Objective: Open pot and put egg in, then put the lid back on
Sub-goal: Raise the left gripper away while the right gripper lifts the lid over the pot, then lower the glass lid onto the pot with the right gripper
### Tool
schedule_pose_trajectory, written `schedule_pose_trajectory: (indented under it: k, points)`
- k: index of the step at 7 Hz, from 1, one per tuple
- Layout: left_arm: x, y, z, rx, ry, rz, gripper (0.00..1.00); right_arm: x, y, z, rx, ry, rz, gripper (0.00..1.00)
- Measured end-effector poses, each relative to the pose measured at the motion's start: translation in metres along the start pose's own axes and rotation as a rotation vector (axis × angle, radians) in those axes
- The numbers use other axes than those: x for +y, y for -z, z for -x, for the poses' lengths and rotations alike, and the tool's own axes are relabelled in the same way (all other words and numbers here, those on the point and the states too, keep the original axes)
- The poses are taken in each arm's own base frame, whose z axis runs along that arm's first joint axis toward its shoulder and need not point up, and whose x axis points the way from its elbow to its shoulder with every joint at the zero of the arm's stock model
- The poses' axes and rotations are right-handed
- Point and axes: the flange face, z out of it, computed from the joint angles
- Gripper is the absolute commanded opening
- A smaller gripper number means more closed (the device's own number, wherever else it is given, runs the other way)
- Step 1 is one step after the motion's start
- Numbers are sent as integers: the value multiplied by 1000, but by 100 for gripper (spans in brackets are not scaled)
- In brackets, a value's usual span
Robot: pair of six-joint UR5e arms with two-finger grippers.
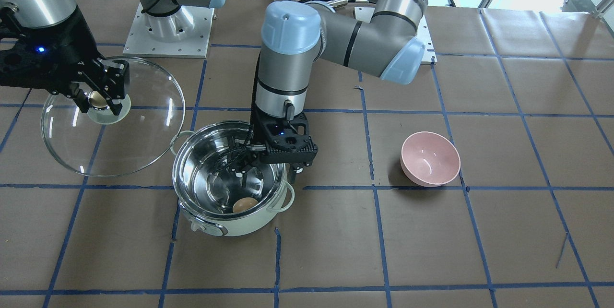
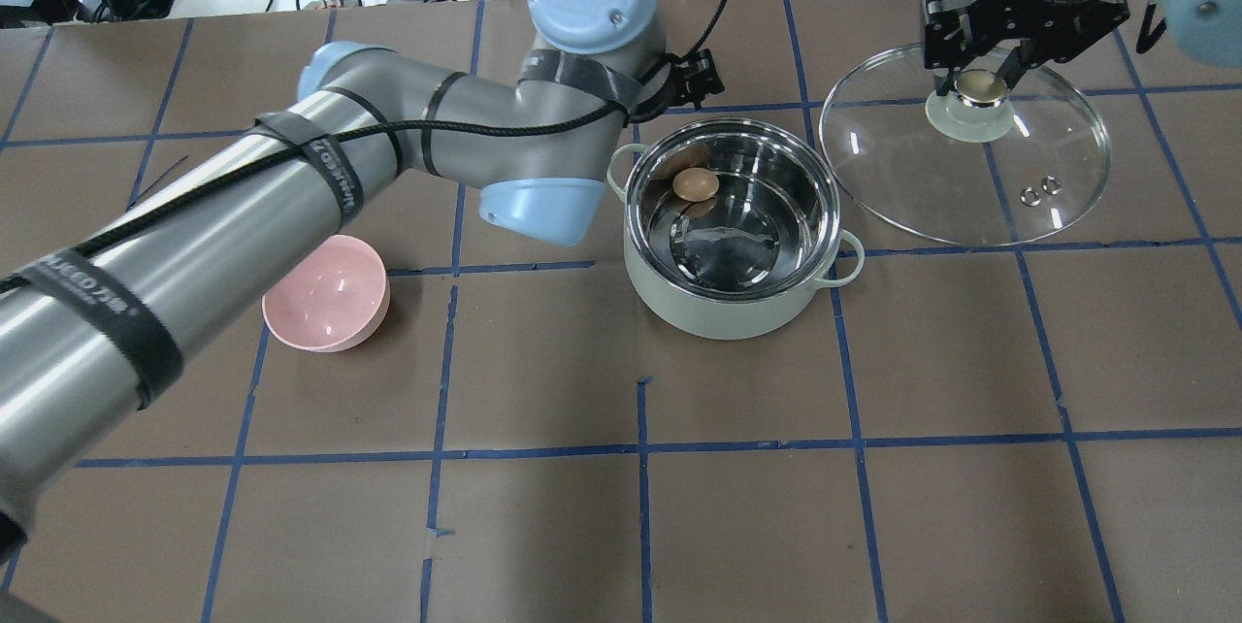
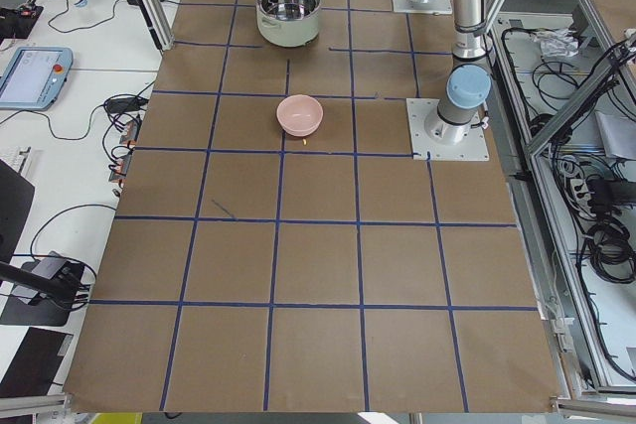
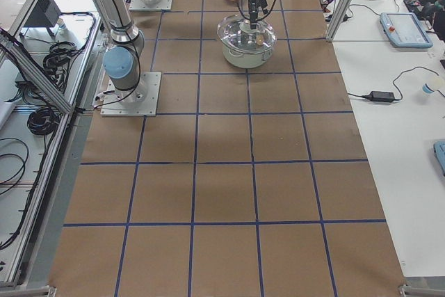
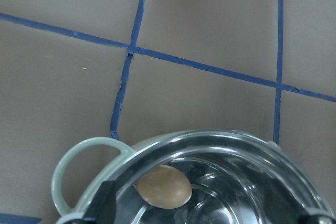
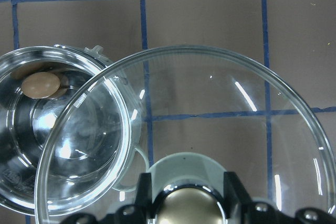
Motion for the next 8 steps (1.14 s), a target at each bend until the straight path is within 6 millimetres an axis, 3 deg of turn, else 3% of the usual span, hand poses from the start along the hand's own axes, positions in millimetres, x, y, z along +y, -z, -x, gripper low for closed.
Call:
schedule_pose_trajectory:
  k: [2,5,7,8]
  points:
    - [-21,73,70,-87,-29,127,100,-1,-14,37,-9,22,-5,38]
    - [-14,165,151,-178,-73,278,100,-9,-52,126,-50,37,-60,38]
    - [-19,189,184,-200,-34,301,100,-12,-72,160,-100,16,-77,38]
    - [-19,193,187,-200,-31,303,100,-12,-73,164,-104,20,-83,38]
